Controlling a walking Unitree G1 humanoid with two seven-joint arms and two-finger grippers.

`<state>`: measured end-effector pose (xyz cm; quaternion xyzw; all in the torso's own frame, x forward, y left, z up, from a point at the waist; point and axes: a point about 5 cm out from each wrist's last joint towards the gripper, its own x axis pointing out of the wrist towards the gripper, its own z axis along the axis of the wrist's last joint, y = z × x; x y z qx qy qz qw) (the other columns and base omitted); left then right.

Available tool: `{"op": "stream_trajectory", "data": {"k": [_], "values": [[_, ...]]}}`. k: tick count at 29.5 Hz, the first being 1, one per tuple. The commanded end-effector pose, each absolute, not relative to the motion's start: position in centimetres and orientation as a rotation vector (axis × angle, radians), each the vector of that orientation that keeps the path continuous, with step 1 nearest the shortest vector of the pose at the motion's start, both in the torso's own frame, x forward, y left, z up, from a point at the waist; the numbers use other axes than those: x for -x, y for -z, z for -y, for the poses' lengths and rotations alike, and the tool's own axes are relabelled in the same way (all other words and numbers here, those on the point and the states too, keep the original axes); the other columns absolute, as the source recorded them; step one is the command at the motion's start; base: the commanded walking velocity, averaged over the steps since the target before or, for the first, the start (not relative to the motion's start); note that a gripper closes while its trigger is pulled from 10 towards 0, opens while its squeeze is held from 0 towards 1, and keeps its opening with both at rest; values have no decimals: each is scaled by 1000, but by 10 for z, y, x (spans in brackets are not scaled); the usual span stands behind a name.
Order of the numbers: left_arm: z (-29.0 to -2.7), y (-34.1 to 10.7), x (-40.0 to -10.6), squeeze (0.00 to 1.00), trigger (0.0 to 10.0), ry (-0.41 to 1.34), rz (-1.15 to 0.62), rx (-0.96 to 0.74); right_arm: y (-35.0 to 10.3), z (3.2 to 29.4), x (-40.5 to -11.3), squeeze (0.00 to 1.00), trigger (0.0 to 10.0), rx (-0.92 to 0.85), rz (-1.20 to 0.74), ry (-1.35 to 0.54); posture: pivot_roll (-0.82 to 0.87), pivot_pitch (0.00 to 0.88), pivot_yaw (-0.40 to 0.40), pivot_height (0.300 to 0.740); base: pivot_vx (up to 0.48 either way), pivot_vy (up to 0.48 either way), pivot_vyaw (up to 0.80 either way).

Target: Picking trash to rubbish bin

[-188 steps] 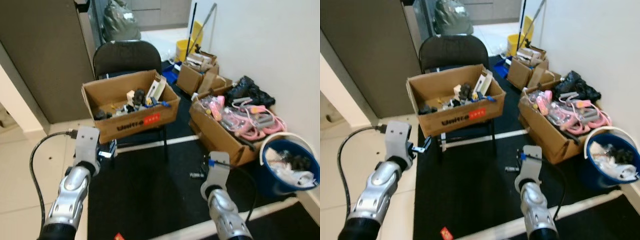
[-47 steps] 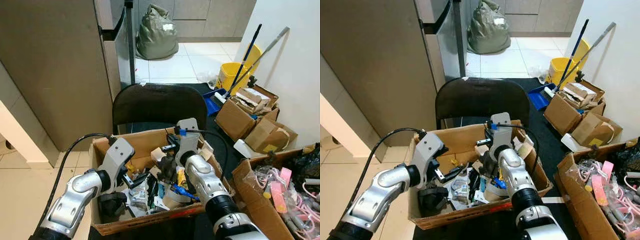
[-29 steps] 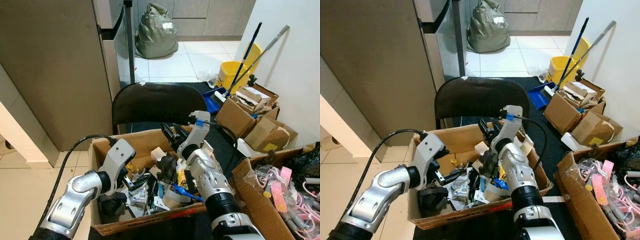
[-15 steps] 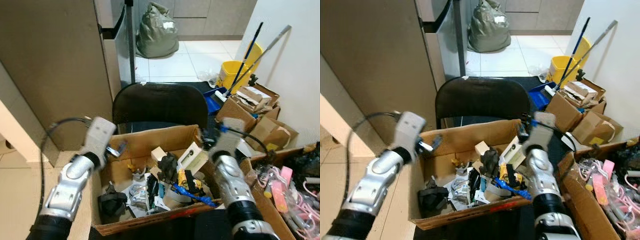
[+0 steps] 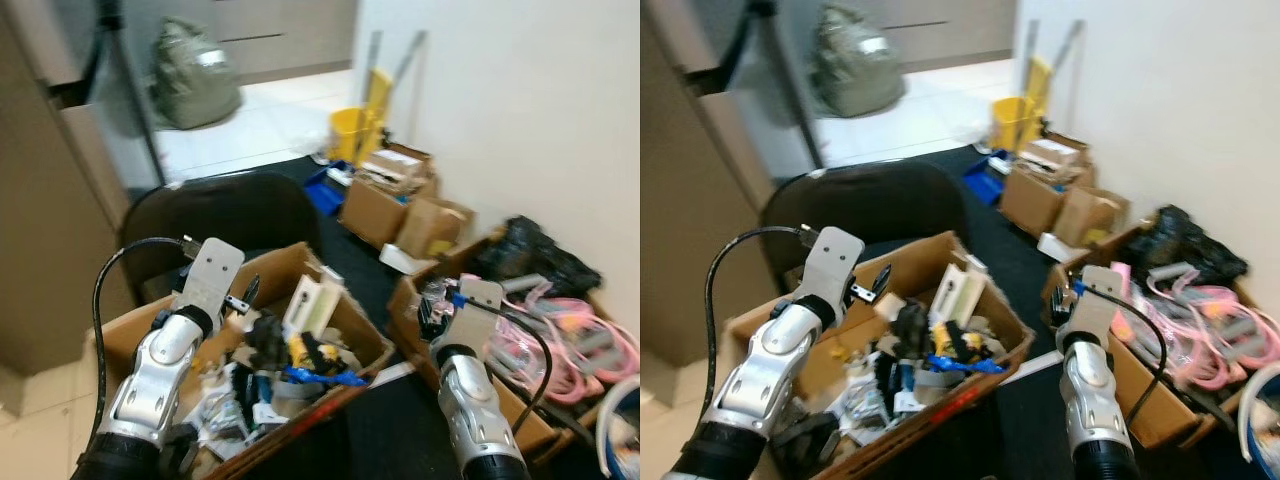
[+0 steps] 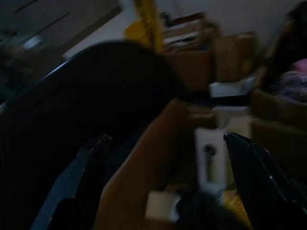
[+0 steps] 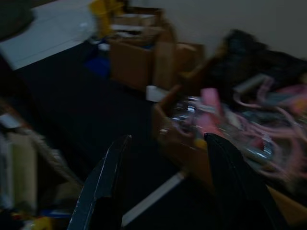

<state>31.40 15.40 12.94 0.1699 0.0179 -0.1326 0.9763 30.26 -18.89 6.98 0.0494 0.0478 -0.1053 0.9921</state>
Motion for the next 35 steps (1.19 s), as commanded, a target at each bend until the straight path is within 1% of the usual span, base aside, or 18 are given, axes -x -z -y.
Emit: {"op": "stream_trajectory", "data": {"k": [1,4,12,15,22,28,35], "values": [[-153,-123,-312,0,10000,264,-51,-353,-66,178,-300,0,10000,-78,-115,171,26,81,32,740,0,0,-800],[-154,-126,-314,0,10000,233,-24,-338,-62,175,-296,0,10000,-79,-128,165,32,82,28,740,0,0,-800],[-152,-125,-314,0,10000,245,-33,-331,-62,174,-294,0,10000,-86,-139,176,27,82,28,740,0,0,-800],[-156,-121,-315,0,10000,189,-58,-334,-60,173,-292,0,10000,-79,-149,168,25,81,29,740,0,0,-800],[-159,-123,-318,0,10000,184,-51,-326,-60,171,-291,0,10000,-85,-149,169,27,80,23,740,0,0,-800],[-159,-127,-318,0,10000,157,-45,-188,-61,170,-292,0,10000,-84,-150,169,30,80,21,740,0,0,-800],[-158,-129,-322,0,10000,159,-42,-184,-59,172,-291,0,10000,-81,-158,177,21,86,29,740,0,0,-800]]}}
